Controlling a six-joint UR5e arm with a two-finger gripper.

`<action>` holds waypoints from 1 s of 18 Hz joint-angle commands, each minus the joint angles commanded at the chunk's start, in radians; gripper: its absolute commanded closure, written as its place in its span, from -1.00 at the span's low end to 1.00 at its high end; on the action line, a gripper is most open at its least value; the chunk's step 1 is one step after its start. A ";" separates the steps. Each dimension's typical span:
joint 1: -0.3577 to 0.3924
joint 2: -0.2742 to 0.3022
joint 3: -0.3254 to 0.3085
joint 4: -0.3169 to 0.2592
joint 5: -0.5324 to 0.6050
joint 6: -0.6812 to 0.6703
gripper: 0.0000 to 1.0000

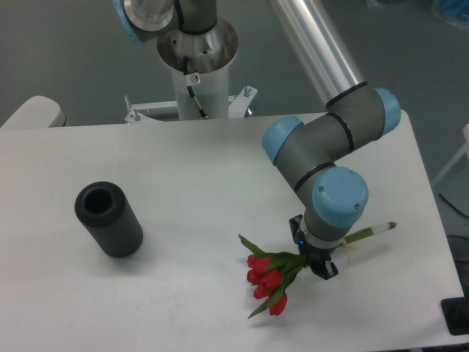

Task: Insert the flowers into the vase
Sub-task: 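Carry the held red tulip bunch toward the black vase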

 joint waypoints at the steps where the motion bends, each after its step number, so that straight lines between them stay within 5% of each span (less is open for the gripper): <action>1: 0.000 0.002 -0.002 0.002 0.000 0.002 0.73; 18: -0.046 0.021 -0.040 -0.003 -0.078 -0.176 0.76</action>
